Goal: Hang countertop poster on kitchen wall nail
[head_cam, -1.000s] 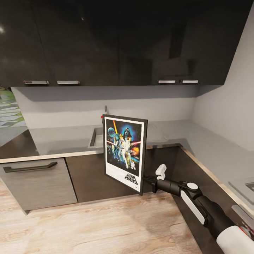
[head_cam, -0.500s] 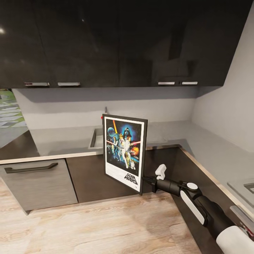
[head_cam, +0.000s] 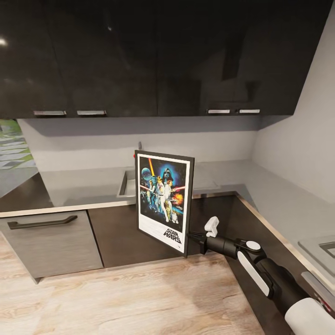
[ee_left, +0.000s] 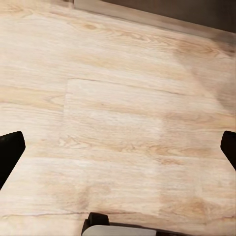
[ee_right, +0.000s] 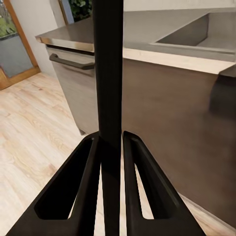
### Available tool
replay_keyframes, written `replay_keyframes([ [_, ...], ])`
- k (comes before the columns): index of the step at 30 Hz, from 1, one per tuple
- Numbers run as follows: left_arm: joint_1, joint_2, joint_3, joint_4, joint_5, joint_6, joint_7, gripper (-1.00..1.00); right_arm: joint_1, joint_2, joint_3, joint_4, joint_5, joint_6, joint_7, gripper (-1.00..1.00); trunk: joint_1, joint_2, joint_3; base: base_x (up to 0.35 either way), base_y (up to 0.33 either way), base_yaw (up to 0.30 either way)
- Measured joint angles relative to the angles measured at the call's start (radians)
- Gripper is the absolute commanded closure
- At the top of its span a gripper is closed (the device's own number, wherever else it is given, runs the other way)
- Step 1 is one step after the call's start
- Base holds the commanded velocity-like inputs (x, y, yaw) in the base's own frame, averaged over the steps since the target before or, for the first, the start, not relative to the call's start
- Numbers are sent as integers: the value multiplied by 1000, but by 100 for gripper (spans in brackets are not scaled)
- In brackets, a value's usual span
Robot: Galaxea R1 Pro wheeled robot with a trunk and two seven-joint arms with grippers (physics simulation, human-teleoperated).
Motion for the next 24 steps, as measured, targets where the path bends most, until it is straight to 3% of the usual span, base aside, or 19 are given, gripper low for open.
replay_keyframes([
  [24,0,0,0,0,0,0,0,-100,0,0,0,0,0,0,0,100,-88,162,73,0,0,0],
])
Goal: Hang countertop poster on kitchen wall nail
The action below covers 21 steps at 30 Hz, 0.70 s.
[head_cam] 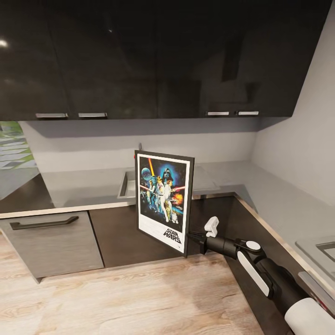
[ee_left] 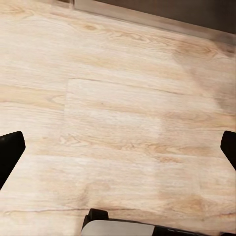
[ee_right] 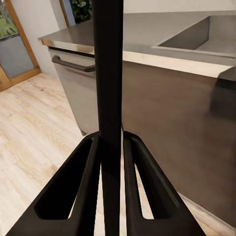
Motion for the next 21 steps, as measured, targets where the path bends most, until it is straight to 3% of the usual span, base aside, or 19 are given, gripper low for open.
replay_keyframes([
  [21,0,0,0,0,0,0,0,-100,0,0,0,0,0,0,0,100,0,0,0,0,0,15],
])
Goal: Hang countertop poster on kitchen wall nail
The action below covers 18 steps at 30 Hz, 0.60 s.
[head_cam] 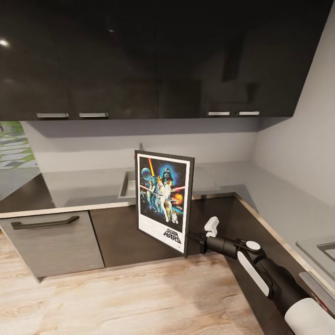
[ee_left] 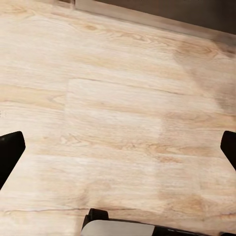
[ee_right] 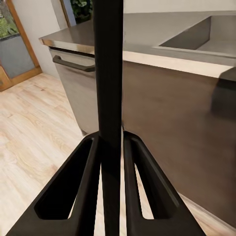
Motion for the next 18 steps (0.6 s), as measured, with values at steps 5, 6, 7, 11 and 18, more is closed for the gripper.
replay_keyframes([
  [5,0,0,1,-1,0,0,1,-100,0,0,0,0,0,0,0,100,0,0,0,0,6,230],
  [6,0,0,1,-1,0,0,1,-100,0,0,0,0,0,0,-1,100,0,0,0,0,67,276],
  [7,0,0,1,-1,0,0,1,-100,0,0,0,0,0,-1,-1,100,0,0,0,0,109,277],
  [11,0,0,2,-1,0,2,1,-100,0,0,0,0,0,-1,-1,100,0,0,0,-1,209,187],
  [18,0,1,2,-1,0,4,1,-100,0,1,-1,0,1,2,-3,100,0,0,0,-51,273,37],
])
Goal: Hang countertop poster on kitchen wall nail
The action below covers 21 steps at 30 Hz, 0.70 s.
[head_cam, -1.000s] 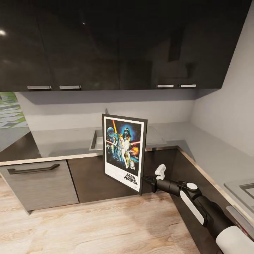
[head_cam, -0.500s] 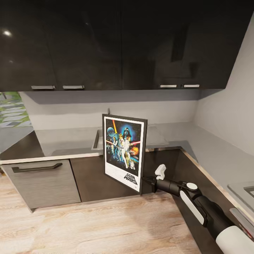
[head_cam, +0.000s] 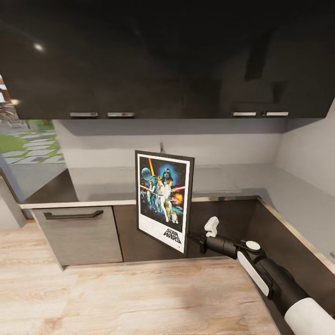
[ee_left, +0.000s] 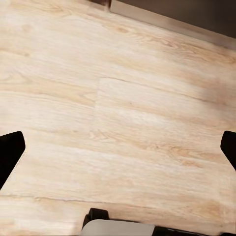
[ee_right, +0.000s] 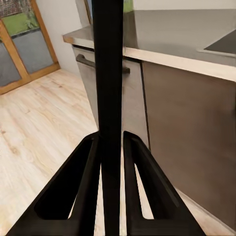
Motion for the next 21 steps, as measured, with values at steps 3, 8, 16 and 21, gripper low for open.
replay_keyframes([
  [3,0,11,0,0,1,3,-1,-100,0,2,1,0,0,1,-1,100,0,0,0,-40,287,6],
  [8,0,35,-3,-8,3,18,-3,-100,0,4,2,0,0,1,-1,100,0,0,0,-12,291,2],
  [16,0,70,-3,-120,8,230,-6,-100,0,5,2,-1,0,1,0,100,0,0,0,-2,293,91],
  [21,0,74,-2,-135,8,253,-6,-100,0,5,2,-2,0,1,-1,100,0,0,0,0,294,254],
])
